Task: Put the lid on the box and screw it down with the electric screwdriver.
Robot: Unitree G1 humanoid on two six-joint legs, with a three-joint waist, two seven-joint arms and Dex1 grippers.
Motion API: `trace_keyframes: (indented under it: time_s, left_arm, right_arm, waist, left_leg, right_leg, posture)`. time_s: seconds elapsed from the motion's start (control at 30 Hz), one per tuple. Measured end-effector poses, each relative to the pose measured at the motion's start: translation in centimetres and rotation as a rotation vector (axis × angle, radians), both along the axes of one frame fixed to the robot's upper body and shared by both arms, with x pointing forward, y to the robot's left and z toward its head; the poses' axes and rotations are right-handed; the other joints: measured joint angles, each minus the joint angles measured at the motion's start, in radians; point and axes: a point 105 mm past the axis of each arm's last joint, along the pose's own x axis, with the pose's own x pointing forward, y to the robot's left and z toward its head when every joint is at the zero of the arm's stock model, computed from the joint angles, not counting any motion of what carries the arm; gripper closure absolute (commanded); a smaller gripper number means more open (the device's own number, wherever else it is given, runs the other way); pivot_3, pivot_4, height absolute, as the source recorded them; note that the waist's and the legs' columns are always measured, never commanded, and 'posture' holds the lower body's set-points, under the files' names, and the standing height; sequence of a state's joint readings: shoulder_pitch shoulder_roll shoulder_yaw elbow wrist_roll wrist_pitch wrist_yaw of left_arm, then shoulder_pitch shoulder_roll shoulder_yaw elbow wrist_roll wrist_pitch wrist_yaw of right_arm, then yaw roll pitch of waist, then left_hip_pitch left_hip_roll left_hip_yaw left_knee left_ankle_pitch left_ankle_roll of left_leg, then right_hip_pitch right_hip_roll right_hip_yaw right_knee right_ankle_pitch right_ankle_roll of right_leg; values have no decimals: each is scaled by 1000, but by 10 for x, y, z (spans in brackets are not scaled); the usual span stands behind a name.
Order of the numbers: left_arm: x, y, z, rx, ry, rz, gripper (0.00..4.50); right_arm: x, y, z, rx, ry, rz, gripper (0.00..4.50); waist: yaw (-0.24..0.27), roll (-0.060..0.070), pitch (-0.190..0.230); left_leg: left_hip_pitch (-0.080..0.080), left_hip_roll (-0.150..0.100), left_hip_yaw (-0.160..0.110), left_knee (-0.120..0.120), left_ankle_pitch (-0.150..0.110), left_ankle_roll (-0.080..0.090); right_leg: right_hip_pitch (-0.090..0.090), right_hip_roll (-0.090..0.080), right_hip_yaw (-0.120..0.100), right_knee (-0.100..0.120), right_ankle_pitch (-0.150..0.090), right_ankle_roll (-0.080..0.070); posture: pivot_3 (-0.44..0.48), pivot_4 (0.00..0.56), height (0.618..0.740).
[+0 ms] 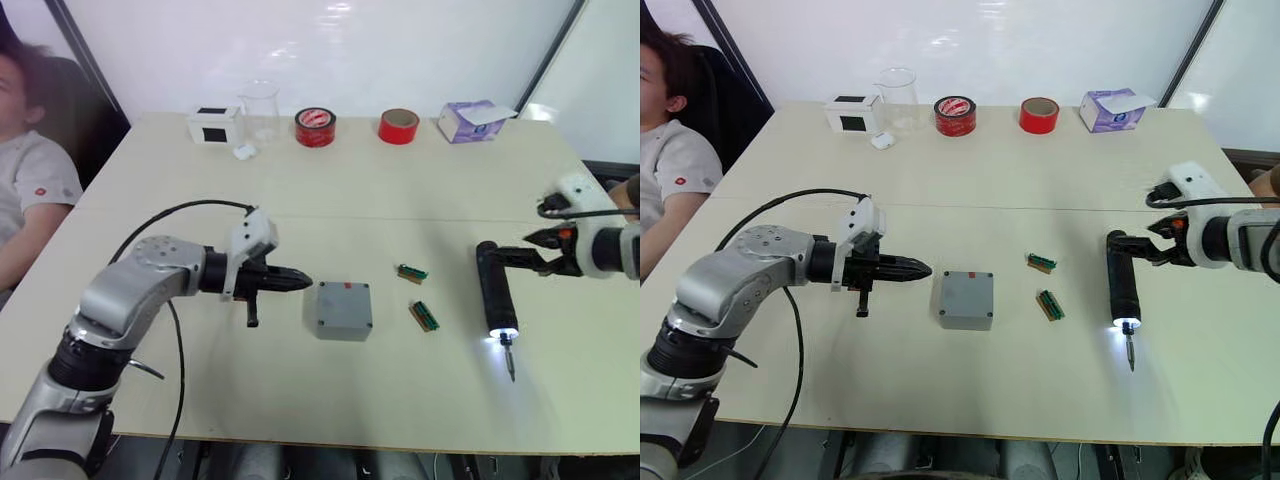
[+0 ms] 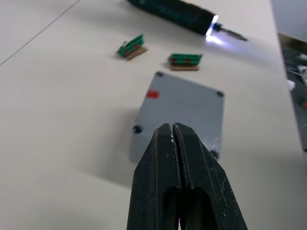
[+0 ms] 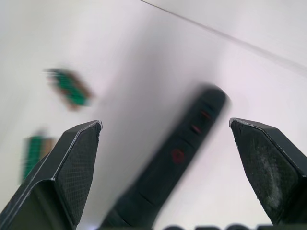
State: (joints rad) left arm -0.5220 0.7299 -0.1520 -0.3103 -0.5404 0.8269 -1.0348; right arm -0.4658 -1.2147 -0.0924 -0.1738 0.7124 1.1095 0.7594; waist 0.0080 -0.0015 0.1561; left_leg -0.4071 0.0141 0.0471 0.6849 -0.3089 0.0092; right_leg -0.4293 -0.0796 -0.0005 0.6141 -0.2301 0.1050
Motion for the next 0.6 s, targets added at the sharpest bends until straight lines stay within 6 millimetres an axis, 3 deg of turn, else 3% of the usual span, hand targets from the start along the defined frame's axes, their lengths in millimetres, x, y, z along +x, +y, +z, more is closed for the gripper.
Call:
trace_keyframes:
  time_s: [0.13,0.33,0.6]
  left_arm:
    - [2,11,-15,58,18,48,4500]
    - [0,10,-38,110,48,61,4500]
    - [4,-11,-55,123,35,22,4500]
  right_arm:
    - [-30,56,-12,33,37,321,52]
    - [-61,104,-51,48,139,560,52]
    - [-61,125,-75,16,158,630,52]
  waist:
    - [4,-1,0]
    - [5,-2,1]
    - [5,-3,1]
  left_leg:
    - [0,0,-1,0,0,0]
    - [0,0,0,2,0,0]
    - [0,-1,-1,4,0,0]
  right_leg:
    - [0,0,0,1,0,0]
    - [1,-1,0,1,0,0]
    - [1,-1,-1,2,0,0]
  posture:
    - [0,150,740]
    - [0,150,740]
    - [0,150,740]
